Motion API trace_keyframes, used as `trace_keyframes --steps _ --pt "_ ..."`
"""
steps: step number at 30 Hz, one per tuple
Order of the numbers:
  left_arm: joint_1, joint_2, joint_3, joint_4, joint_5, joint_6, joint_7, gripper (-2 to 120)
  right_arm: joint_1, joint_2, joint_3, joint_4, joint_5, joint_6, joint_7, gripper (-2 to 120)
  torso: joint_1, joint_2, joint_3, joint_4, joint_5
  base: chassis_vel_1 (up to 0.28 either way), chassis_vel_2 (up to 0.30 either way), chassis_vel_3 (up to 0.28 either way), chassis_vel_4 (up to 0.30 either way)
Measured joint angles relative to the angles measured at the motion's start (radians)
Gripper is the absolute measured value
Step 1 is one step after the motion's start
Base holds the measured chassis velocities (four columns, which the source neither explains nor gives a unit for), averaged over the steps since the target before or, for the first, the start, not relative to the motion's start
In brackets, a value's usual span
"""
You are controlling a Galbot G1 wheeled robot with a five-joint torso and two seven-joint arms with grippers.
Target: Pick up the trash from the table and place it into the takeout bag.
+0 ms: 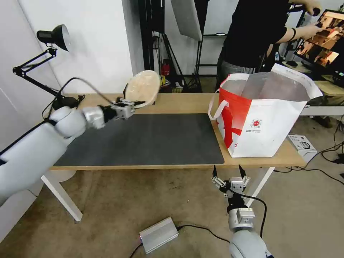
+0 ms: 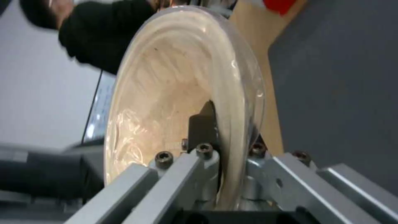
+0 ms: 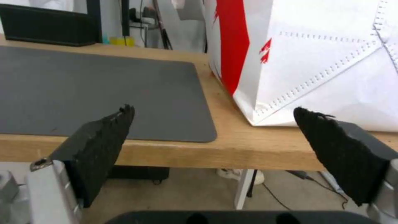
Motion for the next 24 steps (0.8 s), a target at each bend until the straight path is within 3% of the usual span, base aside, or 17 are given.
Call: trace_keyframes --steps 4,8,13,16,20,24 --pt "-0.104 -0.113 0.095 0.088 0.006 -0.002 0.006 0 0.007 0.009 0.002 -0.009 -0.002 0.0 -0.001 98 0.0 0.0 0.0 -0.0001 0.0 0.0 0.0 0.0 0.0" --pt "-0.165 -0.191 0.14 0.162 0.014 -0.018 0.009 0 0.01 0.012 0.004 -0.015 -0.001 0.0 -0.001 98 0.0 0.0 0.0 0.0001 0.0 0.0 0.0 0.0 0.0" --pt "-0.207 -0.252 0.167 0.211 0.022 -0.029 0.013 0 0.011 0.017 0.006 -0.016 0.0 0.0 -0.001 98 0.0 0.0 0.0 -0.0001 0.0001 0.0 0.0 0.0 0.0" --pt "-0.259 -0.337 0.183 0.283 0.031 -0.042 0.024 0 0.014 0.02 0.007 -0.018 0.002 0.0 -0.002 98 0.0 0.0 0.0 -0.0002 0.0002 0.0 0.0 0.0 0.0" --pt "-0.288 -0.398 0.175 0.359 0.053 -0.06 0.032 0 0.016 0.021 0.01 -0.019 0.003 -0.001 -0.002 98 0.0 0.0 0.0 0.0 -0.0001 0.0 0.0 0.0 0.0" --pt "-0.297 -0.43 0.166 0.375 0.066 -0.062 0.034 0 0.014 0.024 0.013 -0.019 0.003 -0.001 -0.002 98 0.0 0.0 0.0 0.0001 -0.0001 0.0 0.0 0.0 0.0"
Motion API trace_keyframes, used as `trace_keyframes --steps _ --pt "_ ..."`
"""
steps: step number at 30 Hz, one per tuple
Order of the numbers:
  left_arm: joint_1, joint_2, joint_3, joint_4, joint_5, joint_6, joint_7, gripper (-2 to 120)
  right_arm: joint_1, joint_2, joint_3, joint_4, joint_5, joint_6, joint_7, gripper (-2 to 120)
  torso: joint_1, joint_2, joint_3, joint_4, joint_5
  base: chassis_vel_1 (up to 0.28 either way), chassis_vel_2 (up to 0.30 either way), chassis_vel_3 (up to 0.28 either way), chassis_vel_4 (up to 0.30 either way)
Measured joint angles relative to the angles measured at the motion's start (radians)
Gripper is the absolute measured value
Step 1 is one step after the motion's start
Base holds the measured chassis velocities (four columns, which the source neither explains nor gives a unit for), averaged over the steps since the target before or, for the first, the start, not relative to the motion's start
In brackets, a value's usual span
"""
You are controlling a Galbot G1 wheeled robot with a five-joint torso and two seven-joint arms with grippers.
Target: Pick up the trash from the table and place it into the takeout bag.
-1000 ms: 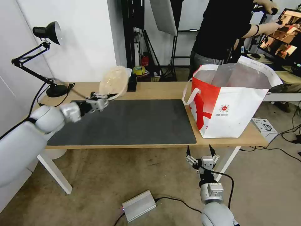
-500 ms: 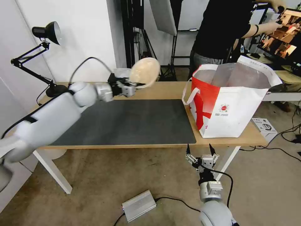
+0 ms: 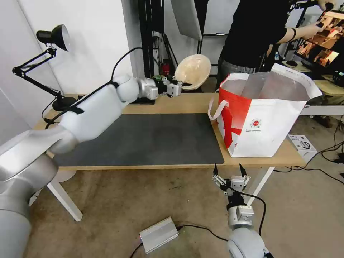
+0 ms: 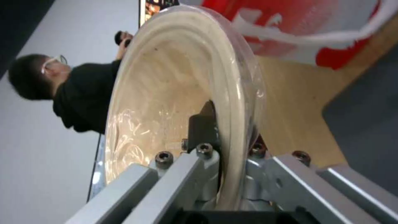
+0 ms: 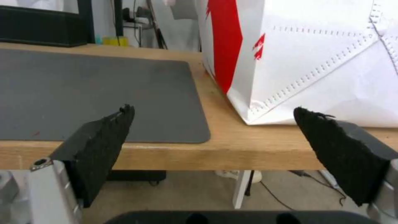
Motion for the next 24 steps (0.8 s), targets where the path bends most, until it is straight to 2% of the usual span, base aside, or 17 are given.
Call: trace_keyframes --steps 8,16,24 --pt "0.008 -0.054 -0.013 -0.027 0.028 0.016 0.0 0 -0.014 0.004 0.009 -0.001 -0.001 0.0 0.0 98 0.0 0.0 0.0 -0.0002 0.0 0.0 0.0 0.0 0.0" --pt "0.04 -0.112 -0.047 -0.073 0.15 0.025 0.024 0 -0.011 0.003 0.008 -0.019 -0.017 0.008 0.0 98 0.0 0.0 0.0 0.0 -0.0001 0.0 0.0 0.0 0.0" --pt "0.045 -0.16 -0.071 -0.057 0.231 0.009 0.041 0 -0.014 0.008 0.01 -0.02 -0.019 0.012 0.0 98 0.0 0.0 0.0 0.0 -0.0001 0.0 0.0 0.0 0.0"
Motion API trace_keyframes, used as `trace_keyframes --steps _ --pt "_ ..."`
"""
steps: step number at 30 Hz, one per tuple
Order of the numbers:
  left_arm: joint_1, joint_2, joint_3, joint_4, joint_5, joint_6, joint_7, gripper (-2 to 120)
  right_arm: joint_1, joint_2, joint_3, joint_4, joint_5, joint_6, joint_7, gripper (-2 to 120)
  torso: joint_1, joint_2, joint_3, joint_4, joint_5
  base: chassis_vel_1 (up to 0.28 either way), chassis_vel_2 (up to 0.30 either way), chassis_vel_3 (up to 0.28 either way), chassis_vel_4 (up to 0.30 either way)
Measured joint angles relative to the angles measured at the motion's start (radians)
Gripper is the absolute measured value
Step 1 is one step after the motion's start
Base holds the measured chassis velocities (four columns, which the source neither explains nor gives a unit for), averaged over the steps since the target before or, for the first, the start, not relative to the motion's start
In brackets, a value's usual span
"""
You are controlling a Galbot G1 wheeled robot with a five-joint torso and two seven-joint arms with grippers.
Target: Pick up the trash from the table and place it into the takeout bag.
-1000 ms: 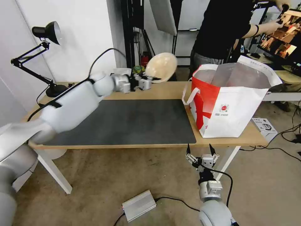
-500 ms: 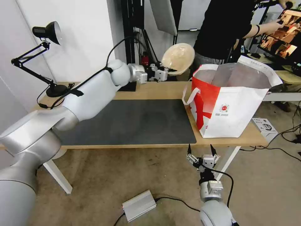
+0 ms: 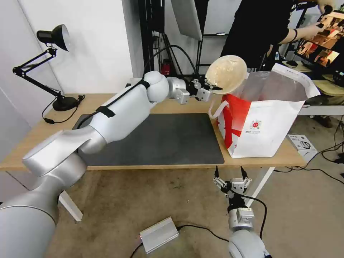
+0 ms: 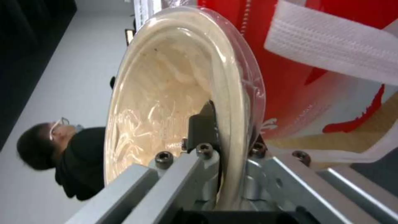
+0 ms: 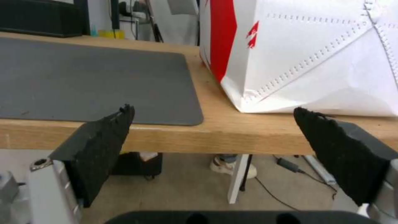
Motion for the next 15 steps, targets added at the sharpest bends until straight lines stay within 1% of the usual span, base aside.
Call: trace_keyframes --steps 2,7,15 --pt "-0.001 -0.013 -0.011 0.0 0.033 -0.006 0.004 0 -0.001 0.003 0.003 0.0 0.0 0.001 0.0 98 0.0 0.0 0.0 0.0 0.0001 0.0 0.0 0.0 0.0" --pt "-0.001 -0.029 -0.021 -0.011 0.078 -0.016 0.017 0 -0.001 0.01 0.003 -0.003 0.0 0.003 0.0 98 0.0 0.0 0.0 0.0 0.0 0.0 0.0 0.0 0.0" --pt "-0.012 -0.048 -0.032 -0.013 0.123 -0.026 0.022 0 0.0 0.016 0.004 -0.008 0.001 0.011 0.0 98 0.0 0.0 0.0 0.0 0.0 0.0 0.0 0.0 0.0"
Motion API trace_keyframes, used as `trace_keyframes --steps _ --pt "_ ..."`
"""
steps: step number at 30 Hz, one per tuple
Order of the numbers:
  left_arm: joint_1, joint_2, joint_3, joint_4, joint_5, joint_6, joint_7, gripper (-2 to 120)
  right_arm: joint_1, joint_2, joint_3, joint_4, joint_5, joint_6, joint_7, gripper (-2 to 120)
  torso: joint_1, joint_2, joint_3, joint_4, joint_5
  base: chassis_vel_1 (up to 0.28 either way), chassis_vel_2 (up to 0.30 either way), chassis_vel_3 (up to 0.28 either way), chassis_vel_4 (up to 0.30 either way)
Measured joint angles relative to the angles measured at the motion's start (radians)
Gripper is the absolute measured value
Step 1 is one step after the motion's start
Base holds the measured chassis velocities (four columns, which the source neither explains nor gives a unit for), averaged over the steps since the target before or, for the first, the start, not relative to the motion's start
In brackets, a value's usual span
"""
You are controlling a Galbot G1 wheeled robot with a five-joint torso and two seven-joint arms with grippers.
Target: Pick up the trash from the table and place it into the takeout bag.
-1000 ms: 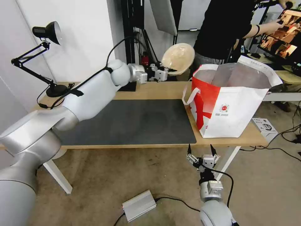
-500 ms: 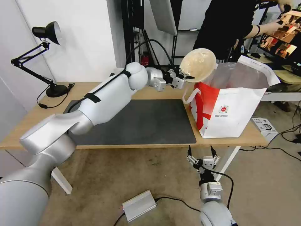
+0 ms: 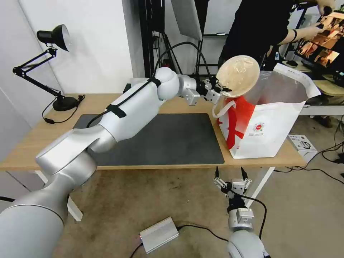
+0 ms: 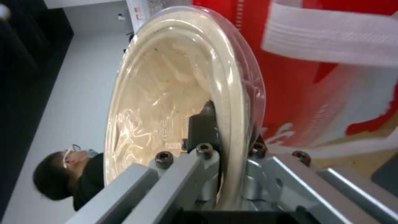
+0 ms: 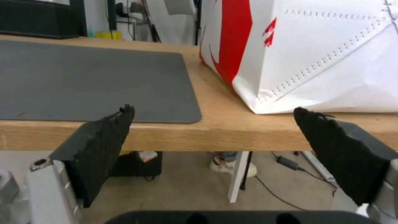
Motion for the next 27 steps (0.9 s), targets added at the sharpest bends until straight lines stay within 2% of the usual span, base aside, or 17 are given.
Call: trace_keyframes --steps 7,14,22,27 --pt "-0.036 -0.024 -0.014 0.006 0.034 -0.008 0.002 0 0.0 0.005 0.001 0.0 0.0 0.002 0.0 98 0.0 0.0 0.0 0.0 0.0 0.0 0.0 0.0 0.0" --pt "-0.061 -0.043 -0.026 -0.023 0.06 -0.011 0.02 0 -0.002 0.008 0.0 0.0 -0.001 0.004 0.0 97 0.0 0.0 0.0 0.0001 0.0 0.0 0.0 0.0 0.0" --pt "-0.062 -0.089 -0.044 0.003 0.11 -0.012 0.02 0 -0.004 0.013 0.0 -0.002 -0.003 0.005 0.0 97 0.0 0.0 0.0 0.0001 0.0 0.0 0.0 0.0 0.0" --pt "-0.059 -0.137 -0.061 0.056 0.141 -0.03 0.019 0 -0.008 0.013 0.002 -0.003 -0.004 0.007 0.0 97 0.0 0.0 0.0 -0.0001 0.0002 0.0 0.0 0.0 0.0"
